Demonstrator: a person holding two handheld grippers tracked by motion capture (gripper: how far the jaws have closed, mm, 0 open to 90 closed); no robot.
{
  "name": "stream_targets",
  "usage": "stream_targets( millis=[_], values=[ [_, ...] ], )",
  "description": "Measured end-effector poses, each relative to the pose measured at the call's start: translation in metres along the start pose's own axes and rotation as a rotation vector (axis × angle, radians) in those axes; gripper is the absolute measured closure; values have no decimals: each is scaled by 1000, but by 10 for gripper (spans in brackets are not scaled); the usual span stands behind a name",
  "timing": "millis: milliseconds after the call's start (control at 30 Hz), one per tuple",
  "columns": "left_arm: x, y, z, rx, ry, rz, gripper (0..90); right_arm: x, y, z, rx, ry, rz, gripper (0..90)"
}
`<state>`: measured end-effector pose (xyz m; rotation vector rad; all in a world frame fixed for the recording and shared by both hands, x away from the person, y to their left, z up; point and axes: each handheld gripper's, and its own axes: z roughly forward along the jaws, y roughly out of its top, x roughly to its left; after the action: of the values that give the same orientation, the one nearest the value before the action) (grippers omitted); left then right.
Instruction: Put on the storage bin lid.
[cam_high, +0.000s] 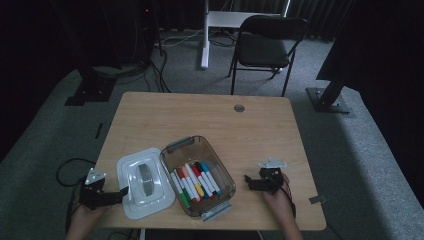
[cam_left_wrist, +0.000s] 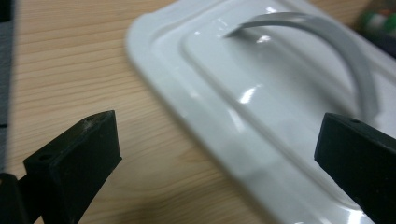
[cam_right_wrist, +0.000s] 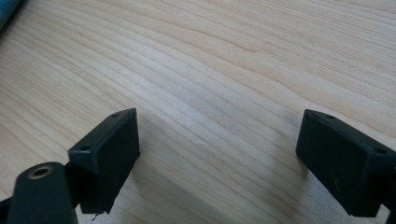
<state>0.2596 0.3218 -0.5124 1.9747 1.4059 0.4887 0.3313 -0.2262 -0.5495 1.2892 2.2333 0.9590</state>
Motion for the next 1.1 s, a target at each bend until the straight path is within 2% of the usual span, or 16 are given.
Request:
stream_targets(
  millis=[100, 133, 200, 267, 300, 367, 400, 467, 500, 733, 800, 833, 900, 933, 1000, 1100],
  values=[
    [-9, 1, 1, -2, -17, 14, 8, 0, 0, 0, 0, 0, 0, 130],
    [-17, 3, 0, -9, -35, 31, 8, 0, 0, 0, 0, 0, 0, 130],
    [-25, 4, 1, -19, -59, 35, 8, 0, 0, 0, 0, 0, 0, 131],
    [-30, 5, 1, -18, -65, 40, 8, 0, 0, 0, 0, 0, 0, 131],
    [-37, 7, 2, -22, -73, 50, 8, 0, 0, 0, 0, 0, 0, 131],
    [-41, 8, 3, -26, -80, 55, 8, 0, 0, 0, 0, 0, 0, 131],
    [-47, 11, 4, -38, -86, 62, 8, 0, 0, 0, 0, 0, 0, 131],
    [-47, 11, 4, -38, -86, 62, 8, 0, 0, 0, 0, 0, 0, 131],
    [-54, 15, 7, -56, -95, 62, 8, 0, 0, 0, 0, 0, 0, 132],
    [-66, 21, 21, -42, -68, 75, 8, 1, 0, 0, 0, -4, 5, 131],
    [-70, 22, 26, -33, -60, 83, 48, 1, 0, 0, 0, -4, 8, 131],
    [-72, 23, 32, -26, -53, 79, 49, 2, 0, 0, -5, -2, 32, 128],
    [-74, 24, 38, -17, -44, 83, 69, 4, 3, -1, 4, 23, 51, 143],
    [-75, 24, 40, -24, -37, 84, 112, 6, 4, -1, 6, 46, 57, 142],
    [-75, 25, 44, -12, -27, 80, 148, 11, 5, 0, 10, 59, 43, 142],
    [-77, 26, 46, -15, -32, 84, 186, 20, 7, 1, 19, 42, 13, 142]
  ],
)
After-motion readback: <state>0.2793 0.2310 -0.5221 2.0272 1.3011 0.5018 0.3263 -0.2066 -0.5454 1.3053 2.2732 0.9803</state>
